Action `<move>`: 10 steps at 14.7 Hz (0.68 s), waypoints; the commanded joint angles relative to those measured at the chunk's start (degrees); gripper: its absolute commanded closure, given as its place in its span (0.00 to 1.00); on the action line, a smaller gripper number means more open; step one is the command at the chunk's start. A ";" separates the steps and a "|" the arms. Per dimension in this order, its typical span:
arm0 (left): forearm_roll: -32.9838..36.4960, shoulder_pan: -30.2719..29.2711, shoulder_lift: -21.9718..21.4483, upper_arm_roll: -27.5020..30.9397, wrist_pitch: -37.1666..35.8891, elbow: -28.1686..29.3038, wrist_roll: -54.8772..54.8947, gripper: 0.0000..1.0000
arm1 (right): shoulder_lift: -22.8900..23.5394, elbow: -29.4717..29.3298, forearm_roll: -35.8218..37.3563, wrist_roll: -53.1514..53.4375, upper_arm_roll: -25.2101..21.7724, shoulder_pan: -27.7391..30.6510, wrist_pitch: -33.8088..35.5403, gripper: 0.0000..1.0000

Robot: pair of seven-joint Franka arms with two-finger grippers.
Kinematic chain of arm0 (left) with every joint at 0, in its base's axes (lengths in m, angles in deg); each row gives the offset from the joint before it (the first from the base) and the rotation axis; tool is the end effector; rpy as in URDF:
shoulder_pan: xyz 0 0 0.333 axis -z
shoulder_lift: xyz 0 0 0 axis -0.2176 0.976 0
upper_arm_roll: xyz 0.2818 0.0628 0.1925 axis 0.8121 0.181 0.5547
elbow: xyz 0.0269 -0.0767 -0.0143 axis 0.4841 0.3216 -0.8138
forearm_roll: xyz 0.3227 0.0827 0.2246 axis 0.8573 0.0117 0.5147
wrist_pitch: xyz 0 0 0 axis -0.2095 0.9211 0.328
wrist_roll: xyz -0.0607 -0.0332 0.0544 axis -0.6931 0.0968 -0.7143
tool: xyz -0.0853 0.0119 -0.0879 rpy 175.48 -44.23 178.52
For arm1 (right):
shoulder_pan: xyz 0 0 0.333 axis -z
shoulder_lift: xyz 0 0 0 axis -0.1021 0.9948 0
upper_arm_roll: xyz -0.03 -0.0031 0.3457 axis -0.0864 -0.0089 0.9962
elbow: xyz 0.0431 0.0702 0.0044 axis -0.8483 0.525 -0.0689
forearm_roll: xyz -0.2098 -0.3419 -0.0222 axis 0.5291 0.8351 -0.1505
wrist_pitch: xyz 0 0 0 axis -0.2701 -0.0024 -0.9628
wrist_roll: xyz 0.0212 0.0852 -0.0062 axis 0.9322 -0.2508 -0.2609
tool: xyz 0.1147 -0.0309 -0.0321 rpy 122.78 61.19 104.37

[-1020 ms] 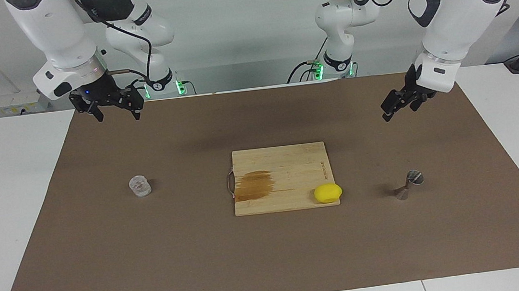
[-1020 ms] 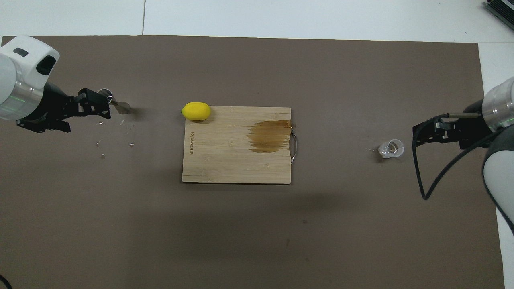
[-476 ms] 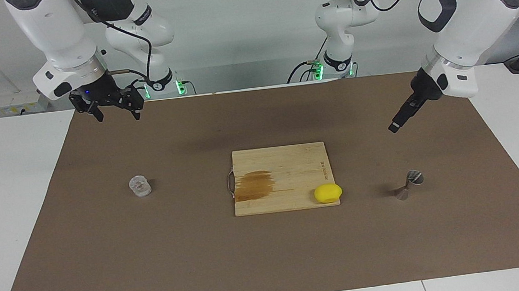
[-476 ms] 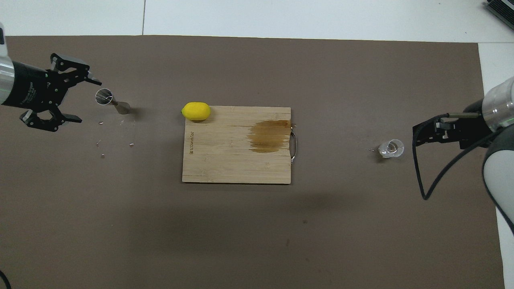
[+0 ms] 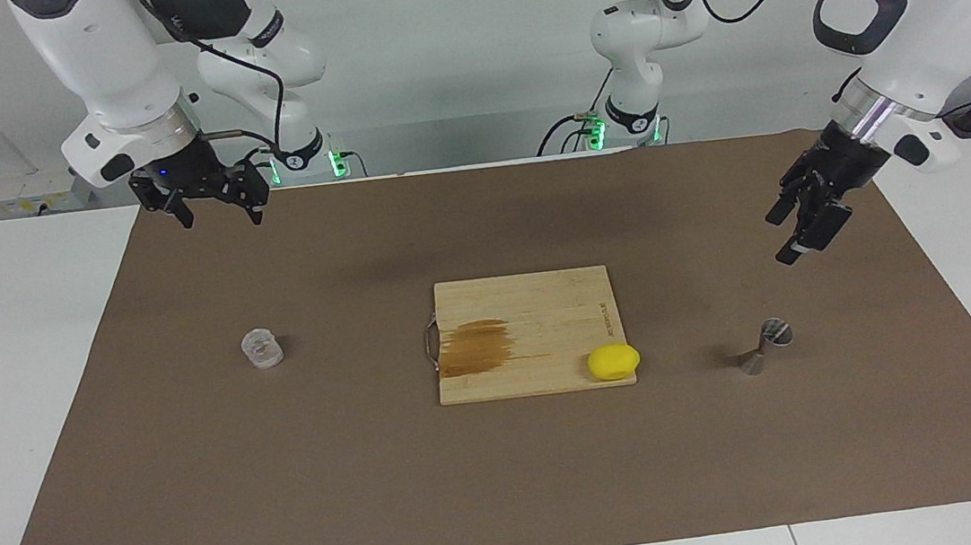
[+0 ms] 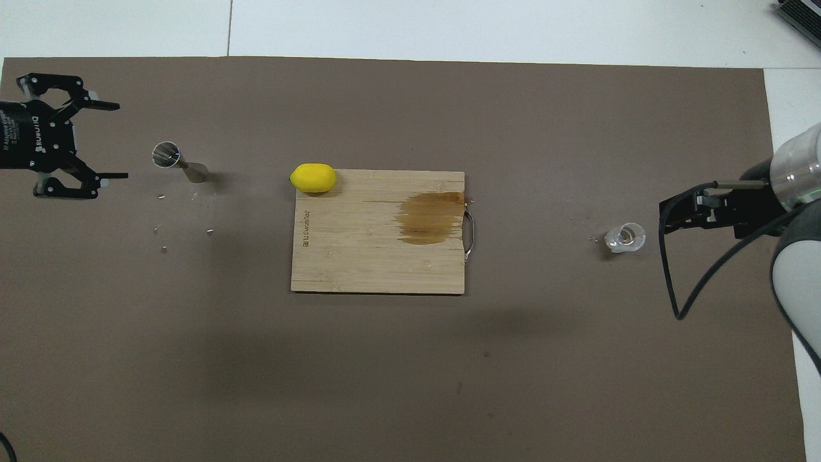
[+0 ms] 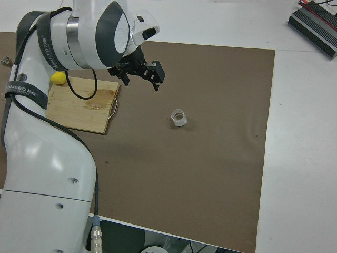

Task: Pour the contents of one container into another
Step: 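Close the left gripper around the small metal cup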

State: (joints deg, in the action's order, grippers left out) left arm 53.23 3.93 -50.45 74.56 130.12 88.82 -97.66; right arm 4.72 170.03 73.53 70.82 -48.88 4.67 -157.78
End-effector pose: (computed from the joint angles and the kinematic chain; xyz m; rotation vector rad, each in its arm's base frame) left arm 0.6290 0.0177 0.5520 1.8236 1.8497 -0.2431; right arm 0.5515 0.0450 0.6227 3.1139 -0.1360 -0.1289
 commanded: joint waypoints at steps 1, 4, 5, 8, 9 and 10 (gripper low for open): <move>-6.02 -3.04 -3.66 -0.20 3.15 7.90 -3.96 0.00 | -1.31 1.50 0.06 -1.53 -0.01 0.40 -0.30 0.00; -12.27 -5.33 -2.78 -0.20 4.28 11.24 -6.78 0.00 | -1.31 1.50 0.06 -1.53 -0.01 0.40 -0.30 0.00; -14.71 -5.94 -2.43 -0.20 4.99 12.47 -7.65 0.00 | -1.31 1.50 0.06 -1.53 -0.01 0.40 -0.30 0.00; -21.75 -8.32 0.02 -0.20 5.61 15.47 -8.01 0.00 | -1.31 1.50 0.06 -1.53 -0.01 0.40 -0.30 0.00; -23.77 -8.67 0.81 -0.28 6.04 15.47 -8.01 0.00 | -1.31 1.50 0.06 -1.53 -0.01 0.40 -0.30 0.00; -26.14 -9.37 1.78 -0.28 6.05 15.47 -7.75 0.00 | -1.31 1.50 0.06 -1.44 -0.10 0.40 -0.30 0.00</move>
State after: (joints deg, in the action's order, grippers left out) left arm 31.29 -4.28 -49.71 74.77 134.78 103.49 -104.60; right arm 4.72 170.03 73.53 70.82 -48.88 4.67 -157.78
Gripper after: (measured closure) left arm 0.000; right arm 0.000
